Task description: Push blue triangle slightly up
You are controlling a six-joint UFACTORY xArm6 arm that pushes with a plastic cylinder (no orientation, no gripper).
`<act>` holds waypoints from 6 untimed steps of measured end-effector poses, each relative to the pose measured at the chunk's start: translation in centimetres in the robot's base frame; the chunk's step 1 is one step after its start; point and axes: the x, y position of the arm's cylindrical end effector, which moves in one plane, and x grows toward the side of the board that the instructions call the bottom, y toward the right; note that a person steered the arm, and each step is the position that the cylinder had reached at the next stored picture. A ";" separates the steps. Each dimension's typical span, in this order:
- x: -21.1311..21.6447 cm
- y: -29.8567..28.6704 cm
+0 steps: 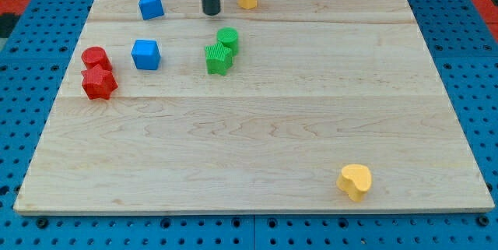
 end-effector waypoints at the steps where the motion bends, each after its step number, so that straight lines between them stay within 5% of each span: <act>1: 0.0 -5.3; 3: -0.6 -14.1; 6: -2.3 -15.9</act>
